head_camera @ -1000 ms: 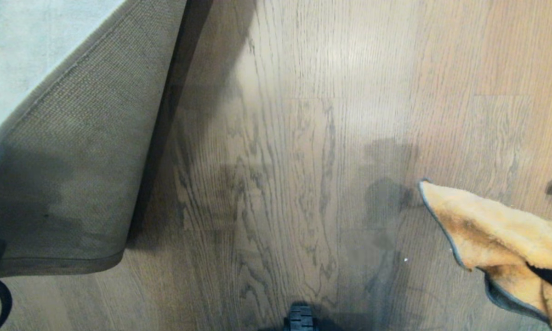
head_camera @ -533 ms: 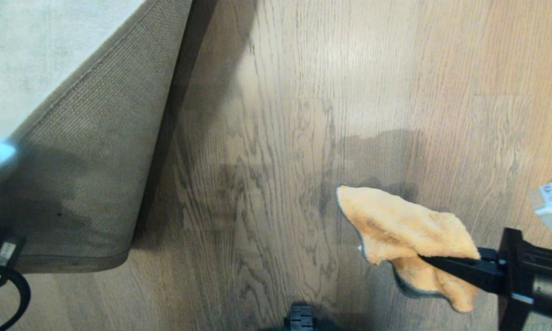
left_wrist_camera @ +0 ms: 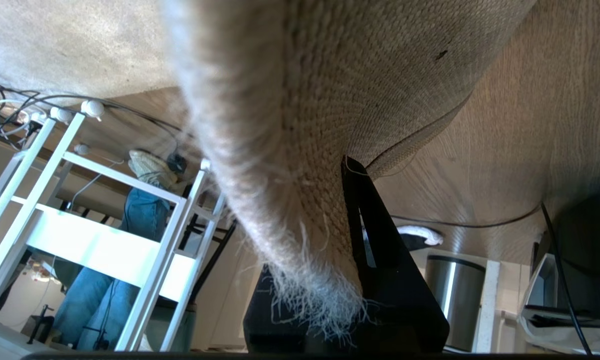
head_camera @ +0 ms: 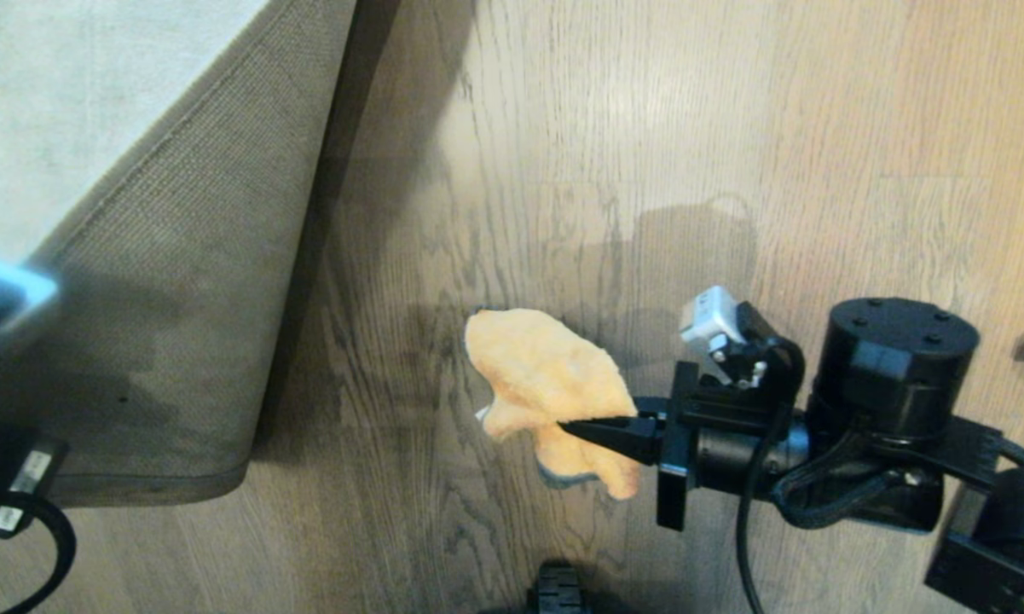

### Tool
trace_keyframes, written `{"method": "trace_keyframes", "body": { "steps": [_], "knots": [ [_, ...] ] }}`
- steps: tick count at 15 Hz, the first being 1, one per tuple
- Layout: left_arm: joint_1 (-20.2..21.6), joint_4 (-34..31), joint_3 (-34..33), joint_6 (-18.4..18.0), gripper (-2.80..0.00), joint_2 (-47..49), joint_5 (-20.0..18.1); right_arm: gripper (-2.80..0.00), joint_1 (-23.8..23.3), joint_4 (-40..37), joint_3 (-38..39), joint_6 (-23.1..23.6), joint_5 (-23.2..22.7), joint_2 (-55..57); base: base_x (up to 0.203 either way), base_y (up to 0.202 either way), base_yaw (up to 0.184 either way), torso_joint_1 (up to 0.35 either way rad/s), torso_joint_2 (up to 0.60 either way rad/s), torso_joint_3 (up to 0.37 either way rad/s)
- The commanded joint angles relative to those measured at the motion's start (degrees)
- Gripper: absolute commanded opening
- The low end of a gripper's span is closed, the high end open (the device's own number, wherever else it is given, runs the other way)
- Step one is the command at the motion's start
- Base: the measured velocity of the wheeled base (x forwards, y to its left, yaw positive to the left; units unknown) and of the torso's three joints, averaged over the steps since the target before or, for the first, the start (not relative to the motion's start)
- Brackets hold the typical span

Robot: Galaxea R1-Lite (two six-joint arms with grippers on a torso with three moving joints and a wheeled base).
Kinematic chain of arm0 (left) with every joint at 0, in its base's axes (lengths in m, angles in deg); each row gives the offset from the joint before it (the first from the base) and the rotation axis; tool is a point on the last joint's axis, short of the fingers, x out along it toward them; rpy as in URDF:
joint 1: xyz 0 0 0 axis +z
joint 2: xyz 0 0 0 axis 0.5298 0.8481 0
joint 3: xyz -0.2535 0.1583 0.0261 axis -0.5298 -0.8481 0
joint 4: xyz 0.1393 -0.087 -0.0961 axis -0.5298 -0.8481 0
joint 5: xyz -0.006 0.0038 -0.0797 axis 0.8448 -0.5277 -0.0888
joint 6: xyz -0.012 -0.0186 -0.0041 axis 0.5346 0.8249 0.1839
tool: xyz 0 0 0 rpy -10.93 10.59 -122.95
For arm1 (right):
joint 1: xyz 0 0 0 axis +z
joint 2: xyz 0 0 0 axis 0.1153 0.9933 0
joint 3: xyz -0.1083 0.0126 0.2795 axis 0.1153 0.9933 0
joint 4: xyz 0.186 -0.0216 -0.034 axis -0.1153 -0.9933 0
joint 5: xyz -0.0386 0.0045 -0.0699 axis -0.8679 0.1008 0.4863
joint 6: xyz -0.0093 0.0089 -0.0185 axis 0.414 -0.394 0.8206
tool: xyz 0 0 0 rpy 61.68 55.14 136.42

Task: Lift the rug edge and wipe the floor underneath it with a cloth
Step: Wipe the floor under the carpet with a rag

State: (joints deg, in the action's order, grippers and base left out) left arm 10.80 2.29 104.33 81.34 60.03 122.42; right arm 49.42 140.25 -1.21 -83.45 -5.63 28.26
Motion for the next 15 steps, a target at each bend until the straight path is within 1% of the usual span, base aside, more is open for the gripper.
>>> {"method": "trace_keyframes", "body": {
  "steps": [1,3,5,9,11,13,14,15],
  "knots": [
    [0.01,-0.27,-0.08,0.02,-2.80,0.29,0.27,-2.80,3.81,0.50,-3.67,0.07,0.98,5.72,0.000,0.000,0.000,0.000,0.00,0.000],
    [0.01,-0.27,-0.08,0.02,-2.80,0.40,0.27,-2.80,7.46,0.57,-5.63,0.06,2.46,8.07,0.000,0.000,0.000,0.000,0.00,0.000],
    [0.01,-0.27,-0.17,0.02,-2.80,0.46,0.27,-2.80,9.23,0.64,-8.51,0.07,2.64,10.58,0.000,0.000,0.000,0.000,0.00,0.000],
    [0.01,-0.35,-0.17,0.02,-2.80,0.47,0.27,-2.80,9.66,2.43,-17.50,0.15,2.75,19.07,0.000,0.000,0.000,0.000,0.00,0.000],
    [0.01,-0.27,-0.25,0.10,-2.80,0.55,0.27,-2.80,9.67,5.29,-22.27,-0.13,4.58,23.17,0.000,0.000,0.000,0.000,0.00,0.000],
    [0.01,-0.27,-0.42,0.19,-2.80,0.73,0.27,-2.80,9.62,8.86,-28.00,-2.73,6.93,26.67,0.000,0.000,0.000,0.000,0.00,0.000],
    [0.01,-0.27,-0.78,0.19,-2.80,0.73,0.27,-2.80,9.59,10.39,-29.91,-4.71,8.38,27.89,0.000,0.000,0.000,0.000,0.00,0.000],
    [0.01,-0.27,-0.96,0.19,-2.80,0.73,0.27,-2.80,9.50,10.96,-30.28,-5.47,9.38,28.03,0.000,0.000,0.000,0.000,0.00,0.000]
  ]
}}
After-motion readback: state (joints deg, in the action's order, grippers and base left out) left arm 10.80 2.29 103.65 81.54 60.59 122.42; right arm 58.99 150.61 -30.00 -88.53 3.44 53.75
